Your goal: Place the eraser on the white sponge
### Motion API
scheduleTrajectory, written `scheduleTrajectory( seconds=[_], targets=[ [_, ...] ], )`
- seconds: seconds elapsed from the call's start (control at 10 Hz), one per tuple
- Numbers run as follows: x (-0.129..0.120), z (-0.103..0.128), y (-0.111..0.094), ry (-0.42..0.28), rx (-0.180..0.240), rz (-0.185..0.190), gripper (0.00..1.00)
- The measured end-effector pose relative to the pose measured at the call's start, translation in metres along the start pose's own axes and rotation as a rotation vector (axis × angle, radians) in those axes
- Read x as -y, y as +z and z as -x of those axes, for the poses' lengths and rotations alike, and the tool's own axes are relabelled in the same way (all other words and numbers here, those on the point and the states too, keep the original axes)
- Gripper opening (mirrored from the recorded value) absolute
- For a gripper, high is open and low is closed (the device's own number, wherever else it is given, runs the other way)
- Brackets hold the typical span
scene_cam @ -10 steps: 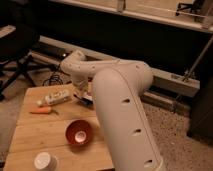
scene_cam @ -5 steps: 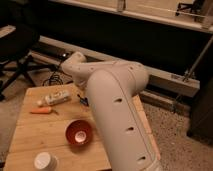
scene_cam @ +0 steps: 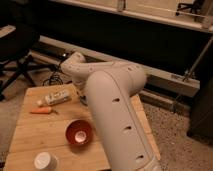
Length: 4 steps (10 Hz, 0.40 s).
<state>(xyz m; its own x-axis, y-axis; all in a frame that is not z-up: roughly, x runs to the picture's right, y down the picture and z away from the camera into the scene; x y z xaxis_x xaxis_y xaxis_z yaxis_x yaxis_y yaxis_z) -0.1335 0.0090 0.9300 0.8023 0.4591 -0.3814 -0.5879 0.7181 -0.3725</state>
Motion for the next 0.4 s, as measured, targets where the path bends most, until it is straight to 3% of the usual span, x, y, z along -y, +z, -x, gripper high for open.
scheduleTrajectory(
  seconds=[0.2, 0.4],
  targets=[
    [-0.0034, -0.0046, 0.0034, -0.003, -0.030, -0.007, 0.80],
    [-0.0054, -0.0039, 0.0039, -0.003, -0.027, -0.004, 0.80]
  ],
)
